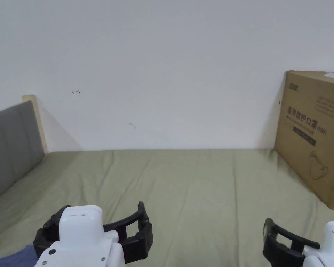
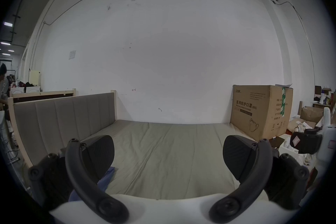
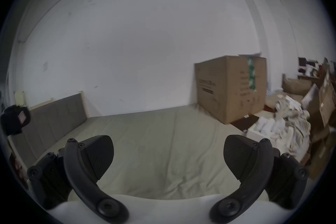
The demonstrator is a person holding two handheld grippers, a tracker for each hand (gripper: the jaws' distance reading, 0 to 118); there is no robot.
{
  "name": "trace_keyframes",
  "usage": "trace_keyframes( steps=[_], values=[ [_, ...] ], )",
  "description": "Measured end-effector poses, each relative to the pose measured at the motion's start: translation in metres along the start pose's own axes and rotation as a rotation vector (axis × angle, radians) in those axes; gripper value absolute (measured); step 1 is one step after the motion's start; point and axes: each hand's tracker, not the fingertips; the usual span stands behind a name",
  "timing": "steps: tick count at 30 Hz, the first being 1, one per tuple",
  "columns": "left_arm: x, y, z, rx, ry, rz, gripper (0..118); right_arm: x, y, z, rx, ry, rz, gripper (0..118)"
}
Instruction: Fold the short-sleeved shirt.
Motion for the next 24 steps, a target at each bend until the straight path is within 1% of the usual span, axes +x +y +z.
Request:
trace_keyframes(
  steps=[1,2,4,5,6,8,9,11,13,15,17,19,20,21,22,23,24],
  values=[
    [0.001,0.001,0.001,0.002,-0.003,0.000,118,0.002,0.002,-0.001,0.006,-0.038,-0.001,118],
    [0.001,0.001,0.001,0.001,-0.006,0.000,118,0.004,0.004,-0.001,0.018,-0.048,-0.009,118],
    [0.001,0.001,0.000,-0.008,-0.007,0.006,118,0.010,0.009,0.002,0.035,-0.036,-0.016,118],
    [0.001,0.002,0.000,-0.013,-0.011,0.014,118,0.010,0.011,0.004,0.051,-0.035,-0.006,118],
    [0.000,0.002,0.000,-0.016,-0.015,0.020,118,0.009,0.013,0.007,0.081,-0.033,0.024,118],
    [0.000,0.003,0.000,-0.017,-0.017,0.027,118,0.007,0.018,0.019,0.141,0.022,0.067,118],
    [-0.001,0.003,0.000,-0.015,-0.015,0.025,118,0.004,0.019,0.023,0.165,0.028,0.092,118],
    [0.001,0.004,0.000,-0.007,-0.017,0.008,118,-0.007,0.021,0.031,0.200,-0.007,0.191,118],
    [0.003,0.004,0.000,0.002,-0.025,-0.007,118,-0.015,0.023,0.031,0.214,-0.013,0.256,118],
    [0.004,0.004,0.001,0.010,-0.036,-0.015,117,-0.019,0.024,0.031,0.206,0.018,0.248,118],
    [0.006,0.004,0.002,0.014,-0.038,-0.022,117,-0.019,0.025,0.031,0.196,0.048,0.212,118],
    [0.007,0.004,0.003,0.014,-0.036,-0.024,116,-0.018,0.025,0.032,0.191,0.049,0.182,118],
    [0.007,0.004,0.003,0.011,-0.045,-0.022,108,-0.016,0.026,0.032,0.182,0.068,0.166,116],
    [0.005,0.004,0.004,0.000,-0.075,-0.013,88,-0.013,0.027,0.032,0.163,0.107,0.141,111],
    [0.006,0.004,0.005,-0.002,-0.075,-0.018,50,-0.011,0.028,0.031,0.145,0.137,0.125,95],
    [0.008,0.004,0.006,-0.008,-0.061,-0.036,0,-0.010,0.028,0.031,0.130,0.153,0.119,48],
    [0.011,0.004,0.003,-0.037,-0.025,-0.081,0,-0.010,0.029,0.030,0.119,0.146,0.121,9]
  ],
)
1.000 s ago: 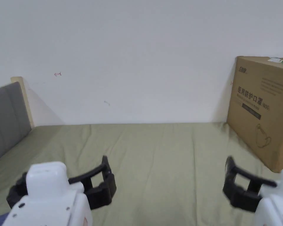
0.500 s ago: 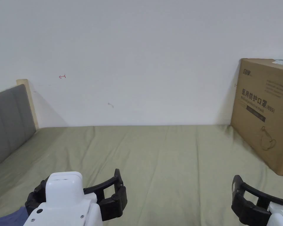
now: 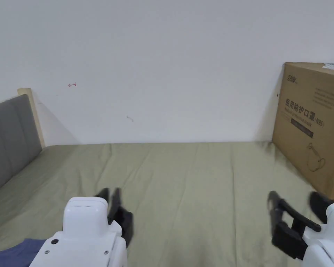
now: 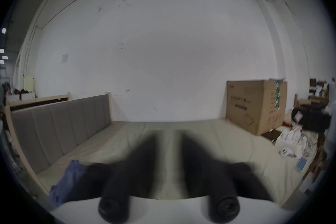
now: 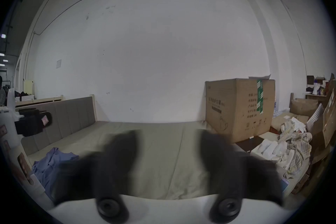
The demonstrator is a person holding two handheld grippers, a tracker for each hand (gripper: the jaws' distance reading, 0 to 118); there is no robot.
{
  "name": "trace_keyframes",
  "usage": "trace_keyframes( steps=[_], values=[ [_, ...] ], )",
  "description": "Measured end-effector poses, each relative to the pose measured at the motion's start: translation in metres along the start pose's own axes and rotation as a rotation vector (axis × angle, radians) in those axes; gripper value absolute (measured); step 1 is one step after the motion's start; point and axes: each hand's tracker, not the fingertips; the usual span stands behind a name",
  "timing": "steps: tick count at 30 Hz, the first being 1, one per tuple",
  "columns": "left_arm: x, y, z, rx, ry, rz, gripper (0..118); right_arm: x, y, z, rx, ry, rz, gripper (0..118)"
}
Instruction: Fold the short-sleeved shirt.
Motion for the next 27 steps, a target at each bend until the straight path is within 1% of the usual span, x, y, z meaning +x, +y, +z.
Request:
trace_keyframes(
  steps=[1,2,3,4,5,6,9,11,12,13,14,15,16,19,22,25,27],
  values=[
    [0.000,-0.002,-0.005,-0.015,0.038,-0.028,0,0.000,0.000,-0.004,-0.041,-0.015,0.000,5],
    [-0.001,-0.006,-0.006,-0.036,-0.003,-0.001,0,0.003,-0.001,-0.007,-0.073,-0.027,-0.010,5],
    [-0.004,-0.008,-0.007,-0.057,-0.084,0.052,0,0.008,-0.003,-0.009,-0.080,-0.013,-0.044,5],
    [-0.005,-0.011,-0.009,-0.067,-0.087,0.070,0,0.013,-0.003,-0.009,-0.088,0.016,-0.074,5],
    [-0.004,-0.010,-0.010,-0.065,-0.069,0.059,0,0.016,-0.004,-0.009,-0.089,0.003,-0.075,5],
    [-0.002,-0.012,-0.011,-0.068,-0.069,0.053,0,0.016,-0.005,-0.008,-0.088,-0.024,-0.065,4],
    [0.000,-0.010,-0.011,-0.070,-0.069,0.037,0,0.022,-0.005,-0.005,-0.084,-0.027,-0.061,4],
    [-0.006,-0.010,-0.010,-0.077,-0.069,0.039,0,0.019,-0.005,-0.006,-0.088,-0.031,-0.051,4],
    [-0.012,-0.011,-0.008,-0.085,-0.057,0.042,0,0.013,-0.006,-0.008,-0.096,-0.035,-0.036,4],
    [-0.020,-0.010,-0.006,-0.095,-0.030,0.044,0,0.004,-0.008,-0.010,-0.097,-0.034,-0.003,4],
    [-0.033,-0.011,-0.001,-0.107,0.001,0.056,0,-0.007,-0.009,-0.012,-0.091,-0.007,0.016,4],
    [-0.049,-0.013,0.005,-0.120,0.033,0.072,0,-0.023,-0.012,-0.015,-0.090,0.058,0.018,4],
    [-0.068,-0.015,0.013,-0.135,0.083,0.084,0,-0.040,-0.013,-0.018,-0.099,0.124,0.014,4],
    [-0.125,-0.019,0.041,-0.169,0.236,0.084,0,-0.095,-0.016,-0.029,-0.135,0.278,-0.002,4],
    [-0.173,-0.023,0.072,-0.185,0.373,0.098,0,-0.136,-0.016,-0.032,-0.144,0.402,-0.001,4],
    [-0.198,-0.028,0.091,-0.188,0.448,0.143,0,-0.158,-0.016,-0.032,-0.155,0.481,0.018,4],
    [-0.203,-0.029,0.092,-0.188,0.450,0.140,0,-0.161,-0.017,-0.032,-0.169,0.495,0.036,4]
  ],
)
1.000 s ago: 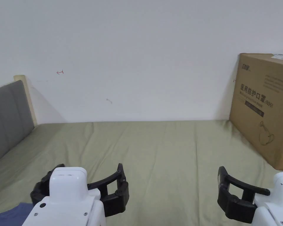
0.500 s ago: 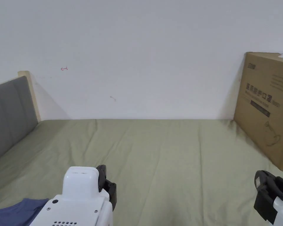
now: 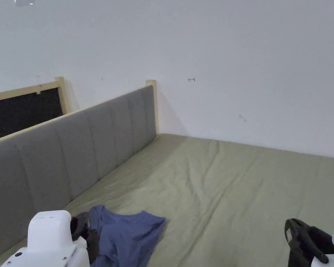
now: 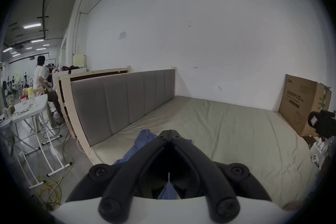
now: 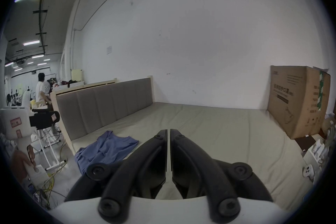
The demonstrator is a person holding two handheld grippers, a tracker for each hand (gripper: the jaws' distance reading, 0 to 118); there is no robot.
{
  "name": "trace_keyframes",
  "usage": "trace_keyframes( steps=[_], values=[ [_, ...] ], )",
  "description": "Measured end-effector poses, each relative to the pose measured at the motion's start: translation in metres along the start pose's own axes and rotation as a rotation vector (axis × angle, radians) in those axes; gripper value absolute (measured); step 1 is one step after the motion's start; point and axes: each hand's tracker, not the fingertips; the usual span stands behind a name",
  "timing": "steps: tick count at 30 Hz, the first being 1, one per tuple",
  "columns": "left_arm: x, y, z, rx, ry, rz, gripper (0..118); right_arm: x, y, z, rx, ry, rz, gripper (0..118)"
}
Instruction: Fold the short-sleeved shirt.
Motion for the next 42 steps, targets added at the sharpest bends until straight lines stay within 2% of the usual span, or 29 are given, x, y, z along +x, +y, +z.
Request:
trace_keyframes(
  steps=[3,4,6,7,8,10,11,13,16,19,22,23,24,26,28,29,30,31,32,34,37,40,42],
  values=[
    [0.004,0.006,-0.021,0.002,-0.022,-0.029,0,0.007,0.000,0.001,-0.043,0.009,-0.018,4],
    [0.005,0.009,-0.043,-0.057,-0.101,-0.048,0,0.013,-0.002,0.002,-0.067,0.009,-0.038,4],
    [0.007,0.007,-0.098,-0.280,-0.253,-0.065,2,0.025,-0.006,0.002,-0.117,-0.007,-0.076,4],
    [0.005,-0.003,-0.131,-0.421,-0.337,-0.030,9,0.032,-0.009,0.002,-0.141,-0.022,-0.089,4],
    [0.004,-0.014,-0.159,-0.530,-0.377,0.011,32,0.037,-0.013,0.002,-0.165,-0.036,-0.098,4],
    [0.002,-0.047,-0.221,-0.743,-0.370,0.085,93,0.050,-0.022,0.001,-0.210,-0.072,-0.102,4],
    [-0.001,-0.064,-0.246,-0.816,-0.347,0.119,105,0.056,-0.027,0.000,-0.234,-0.090,-0.100,4],
    [-0.008,-0.089,-0.280,-0.852,-0.286,0.171,102,0.066,-0.036,0.000,-0.281,-0.118,-0.103,4],
    [-0.012,-0.113,-0.320,-0.823,-0.145,0.150,102,0.076,-0.049,-0.004,-0.349,-0.140,-0.106,4],
    [-0.018,-0.131,-0.351,-0.807,-0.043,-0.008,103,0.082,-0.062,-0.011,-0.418,-0.156,-0.113,4],
    [-0.033,-0.165,-0.374,-0.932,0.103,-0.094,105,0.082,-0.071,-0.021,-0.465,-0.140,-0.128,4],
    [-0.039,-0.173,-0.375,-0.951,0.054,-0.021,109,0.081,-0.073,-0.024,-0.477,-0.134,-0.130,4],
    [-0.038,-0.166,-0.366,-0.850,0.034,0.030,110,0.080,-0.075,-0.027,-0.486,-0.127,-0.130,4],
    [-0.027,-0.172,-0.371,-0.879,0.076,-0.036,111,0.076,-0.078,-0.033,-0.501,-0.113,-0.127,4],
    [-0.020,-0.167,-0.367,-0.874,0.108,-0.066,110,0.070,-0.081,-0.038,-0.511,-0.099,-0.131,4],
    [-0.018,-0.166,-0.363,-0.872,0.120,-0.064,102,0.068,-0.082,-0.039,-0.514,-0.091,-0.134,4],
    [-0.014,-0.163,-0.355,-0.837,0.122,-0.046,86,0.066,-0.083,-0.040,-0.517,-0.080,-0.141,4],
    [-0.012,-0.161,-0.344,-0.791,0.077,-0.016,60,0.064,-0.083,-0.041,-0.520,-0.070,-0.148,4],
    [-0.008,-0.158,-0.334,-0.750,0.059,-0.016,3,0.062,-0.082,-0.040,-0.520,-0.064,-0.153,4],
    [-0.001,-0.151,-0.317,-0.721,0.069,-0.061,4,0.059,-0.079,-0.036,-0.517,-0.051,-0.152,4],
    [-0.017,-0.127,-0.300,-0.686,-0.008,0.019,4,0.057,-0.071,-0.025,-0.502,-0.036,-0.116,4],
    [-0.033,-0.071,-0.281,-0.543,0.009,0.064,4,0.061,-0.061,-0.009,-0.479,-0.032,-0.102,4],
    [-0.034,-0.019,-0.258,-0.374,-0.064,0.038,3,0.067,-0.056,0.002,-0.454,-0.046,-0.109,4]
  ],
)
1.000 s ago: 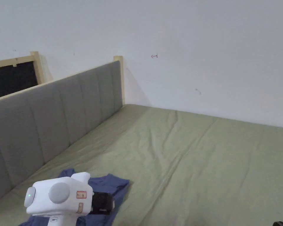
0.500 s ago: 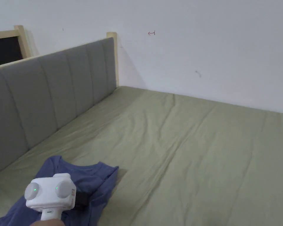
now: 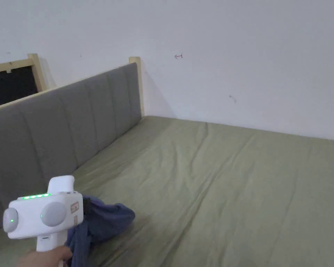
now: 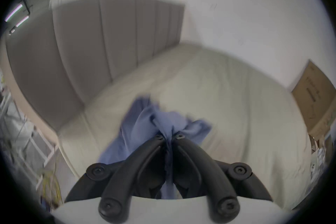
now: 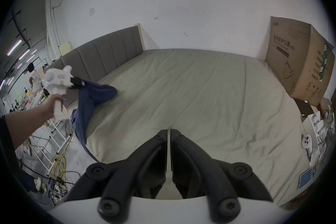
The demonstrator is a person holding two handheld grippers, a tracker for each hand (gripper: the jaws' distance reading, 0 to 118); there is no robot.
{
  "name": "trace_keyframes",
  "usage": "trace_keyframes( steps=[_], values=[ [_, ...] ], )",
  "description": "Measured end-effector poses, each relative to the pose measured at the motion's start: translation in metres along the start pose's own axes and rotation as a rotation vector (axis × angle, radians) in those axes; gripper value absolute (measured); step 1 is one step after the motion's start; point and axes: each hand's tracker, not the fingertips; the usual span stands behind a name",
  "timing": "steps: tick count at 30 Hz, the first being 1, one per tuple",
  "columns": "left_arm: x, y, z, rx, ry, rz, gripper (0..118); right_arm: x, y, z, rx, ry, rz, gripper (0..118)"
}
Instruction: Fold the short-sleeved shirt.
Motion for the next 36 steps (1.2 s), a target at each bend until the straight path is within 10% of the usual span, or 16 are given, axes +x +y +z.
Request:
trace_keyframes(
  steps=[20,28,36],
  values=[
    [0.346,0.171,0.291,0.567,-0.807,-0.484,4,0.081,0.001,0.102,0.208,-0.165,-0.187,4],
    [0.521,0.055,0.246,0.159,-1.146,-0.630,3,0.135,-0.026,0.132,0.198,-0.330,-0.236,4],
    [0.553,-0.155,0.074,-0.797,-0.775,-0.577,4,0.164,-0.067,0.122,0.093,-0.365,-0.336,4]
  ],
)
